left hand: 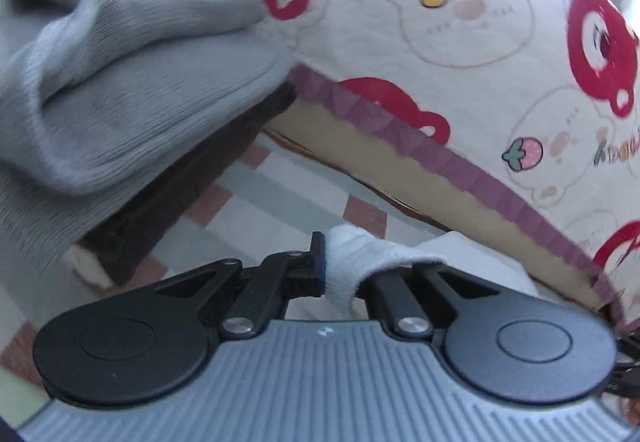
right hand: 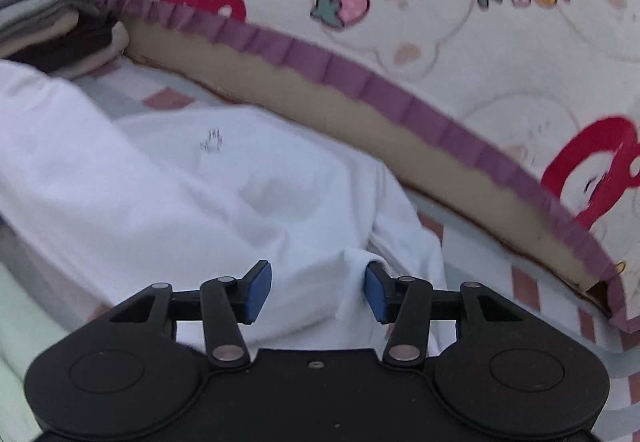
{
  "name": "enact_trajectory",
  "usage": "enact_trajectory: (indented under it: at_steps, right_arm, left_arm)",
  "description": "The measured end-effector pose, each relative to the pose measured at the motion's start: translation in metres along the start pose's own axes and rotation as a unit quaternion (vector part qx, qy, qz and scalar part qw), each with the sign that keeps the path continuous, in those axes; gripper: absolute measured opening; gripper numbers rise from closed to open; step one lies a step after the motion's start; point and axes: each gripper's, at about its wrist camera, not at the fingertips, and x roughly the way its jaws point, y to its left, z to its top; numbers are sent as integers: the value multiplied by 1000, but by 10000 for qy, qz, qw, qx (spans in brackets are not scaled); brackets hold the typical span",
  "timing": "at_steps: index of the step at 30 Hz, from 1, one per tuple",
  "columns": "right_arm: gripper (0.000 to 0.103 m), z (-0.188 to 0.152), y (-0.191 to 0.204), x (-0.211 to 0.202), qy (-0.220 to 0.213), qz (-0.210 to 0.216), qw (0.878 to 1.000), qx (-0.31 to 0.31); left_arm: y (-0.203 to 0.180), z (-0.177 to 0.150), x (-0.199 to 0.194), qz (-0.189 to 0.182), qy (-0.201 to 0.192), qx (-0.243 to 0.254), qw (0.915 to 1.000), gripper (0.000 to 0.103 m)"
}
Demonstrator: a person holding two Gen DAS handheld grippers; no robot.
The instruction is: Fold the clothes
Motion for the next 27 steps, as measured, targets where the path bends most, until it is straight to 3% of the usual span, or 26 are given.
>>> enact_trajectory:
  at_steps: [4,6,10,11,13,15,20,23,27]
  right_arm:
    - [59,23,42,-9,-309,440,9979,-358]
    - [66,34,63,-14,-463,659,9953,-536]
    - [66,32,125,-12,-446,1760,9803,-781]
    - [66,29,139,-11,-475,1781,9786,-920]
    - [66,22,159,-8,-648,1587,9786,-1142]
    - [58,21,165,-8,-887,1369,9800,-1137]
    - [53,30,167,-4,-774,1661,9781,-991]
    - [57,29,166,16,-619,1081,9859,-1116]
    - [56,26,153,42,-358,160,9929,-1126]
  left_arm:
    - [14,-9,-9,-782,416,-933,9917,1]
    - [9,-15,-16,-804,491,-869,9918,1]
    - [-3,-17,-24,-801,495,-628,9936,1]
    - [-5,-17,-26,-803,475,-556,9941,1]
    - [-9,-17,-30,-773,436,-421,9952,1]
    - [-8,-18,-34,-636,370,-367,9966,1]
    - [-9,-20,-43,-691,220,-296,9969,1]
    - [-17,-20,-54,-870,0,-162,9961,1]
    - [-18,-13,-79,-936,-741,-28,9928,1]
